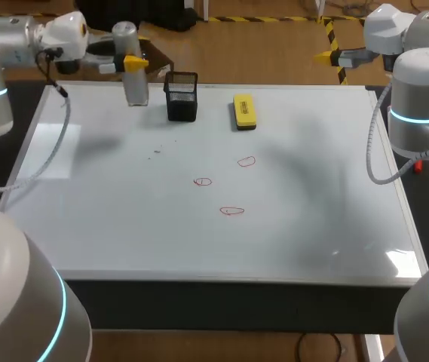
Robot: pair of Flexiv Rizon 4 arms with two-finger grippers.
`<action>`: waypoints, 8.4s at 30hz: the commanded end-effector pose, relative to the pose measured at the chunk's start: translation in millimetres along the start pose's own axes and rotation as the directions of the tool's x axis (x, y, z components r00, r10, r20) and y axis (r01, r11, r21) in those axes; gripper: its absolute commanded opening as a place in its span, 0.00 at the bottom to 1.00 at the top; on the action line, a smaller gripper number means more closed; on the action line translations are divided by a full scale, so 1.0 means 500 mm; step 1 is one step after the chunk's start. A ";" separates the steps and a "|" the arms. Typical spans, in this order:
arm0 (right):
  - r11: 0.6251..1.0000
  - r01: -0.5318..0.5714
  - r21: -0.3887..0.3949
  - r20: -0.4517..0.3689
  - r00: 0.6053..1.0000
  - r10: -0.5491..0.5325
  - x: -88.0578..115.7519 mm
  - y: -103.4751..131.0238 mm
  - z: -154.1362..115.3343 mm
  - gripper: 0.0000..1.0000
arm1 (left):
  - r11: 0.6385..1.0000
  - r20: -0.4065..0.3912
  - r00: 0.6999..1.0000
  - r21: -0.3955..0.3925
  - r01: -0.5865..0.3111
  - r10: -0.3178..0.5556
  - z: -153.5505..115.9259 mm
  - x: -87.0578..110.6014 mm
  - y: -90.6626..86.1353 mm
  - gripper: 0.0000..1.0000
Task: Pick up the inspection probe, press it on each red-marked spot on the whiteboard one by one, put down the probe, pick up the eraser, and wipe off all the red marks.
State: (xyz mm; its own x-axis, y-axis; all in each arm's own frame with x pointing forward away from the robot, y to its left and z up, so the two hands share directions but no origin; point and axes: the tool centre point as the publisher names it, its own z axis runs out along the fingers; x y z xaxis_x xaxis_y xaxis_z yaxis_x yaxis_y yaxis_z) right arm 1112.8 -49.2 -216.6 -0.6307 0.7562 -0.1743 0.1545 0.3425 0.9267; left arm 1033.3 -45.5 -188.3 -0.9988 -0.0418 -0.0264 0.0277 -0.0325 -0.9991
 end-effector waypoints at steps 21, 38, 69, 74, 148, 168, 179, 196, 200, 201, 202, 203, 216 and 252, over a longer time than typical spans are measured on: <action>1.000 0.000 0.001 -0.001 1.000 0.000 -0.001 0.000 0.001 1.00 | 0.997 0.341 0.938 -0.026 0.078 -0.065 -0.129 0.081 0.075 0.00; 1.000 0.000 0.001 -0.001 1.000 0.000 -0.001 0.000 0.001 1.00 | 0.995 0.332 0.940 -0.032 0.089 -0.073 -0.127 0.077 0.075 0.00; 0.912 0.405 0.060 -0.451 0.826 -0.338 0.083 0.041 0.098 1.00 | 0.995 0.332 0.940 -0.032 0.089 -0.073 -0.127 0.077 0.075 0.00; 0.836 0.548 0.010 -0.586 0.681 -0.439 0.111 0.036 0.134 1.00 | 0.995 0.332 0.940 -0.032 0.089 -0.073 -0.127 0.077 0.075 0.00; 0.006 0.667 -0.745 -0.527 -0.583 -0.618 0.349 -0.190 0.281 1.00 | 0.995 0.332 0.940 -0.032 0.089 -0.073 -0.127 0.077 0.075 0.00; -0.035 0.664 -0.747 -0.556 -0.653 -0.515 0.351 -0.235 0.317 1.00 | 0.995 0.332 0.940 -0.032 0.089 -0.073 -0.127 0.077 0.075 0.00; -0.060 0.636 -0.770 -0.546 -0.704 -0.455 0.365 -0.245 0.314 1.00 | 0.995 0.332 0.940 -0.032 0.089 -0.073 -0.127 0.077 0.075 0.00; -0.072 0.591 -0.803 -0.523 -0.758 -0.390 0.372 -0.264 0.326 1.00 | 0.995 0.332 0.940 -0.032 0.089 -0.073 -0.127 0.077 0.075 0.00; -0.074 0.601 -0.796 -0.536 -0.757 -0.373 0.365 -0.269 0.334 1.00 | 0.995 0.332 0.940 -0.032 0.089 -0.073 -0.127 0.077 0.075 0.00; -0.077 0.603 -0.794 -0.538 -0.756 -0.372 0.364 -0.270 0.336 1.00 | 0.995 0.332 0.940 -0.032 0.089 -0.073 -0.127 0.077 0.075 0.00; -0.078 0.608 -0.790 -0.543 -0.753 -0.371 0.363 -0.270 0.337 1.00 | 0.995 0.332 0.940 -0.032 0.089 -0.073 -0.127 0.077 0.075 0.00; -0.080 0.616 -0.784 -0.551 -0.749 -0.367 0.362 -0.270 0.339 1.00 | 0.995 0.332 0.940 -0.032 0.089 -0.073 -0.127 0.077 0.075 0.00; -0.107 0.620 -0.777 -0.559 -0.758 -0.336 0.358 -0.274 0.343 0.47 | 0.995 0.332 0.940 -0.032 0.089 -0.073 -0.127 0.077 0.075 0.00; 0.015 0.856 -0.517 -0.764 -0.453 -0.459 0.212 -0.185 0.325 0.00 | 0.995 0.332 0.940 -0.032 0.089 -0.073 -0.127 0.077 0.075 0.00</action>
State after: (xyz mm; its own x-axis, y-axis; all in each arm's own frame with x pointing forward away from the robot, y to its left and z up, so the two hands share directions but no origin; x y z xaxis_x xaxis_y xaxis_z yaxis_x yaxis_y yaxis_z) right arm 1156.6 99.0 -385.8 -0.3560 -0.9302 -0.0894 -0.9345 0.3541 0.0366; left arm 994.2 15.7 -229.7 -0.9293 -0.3640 0.0623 -0.0654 -0.0038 -0.9979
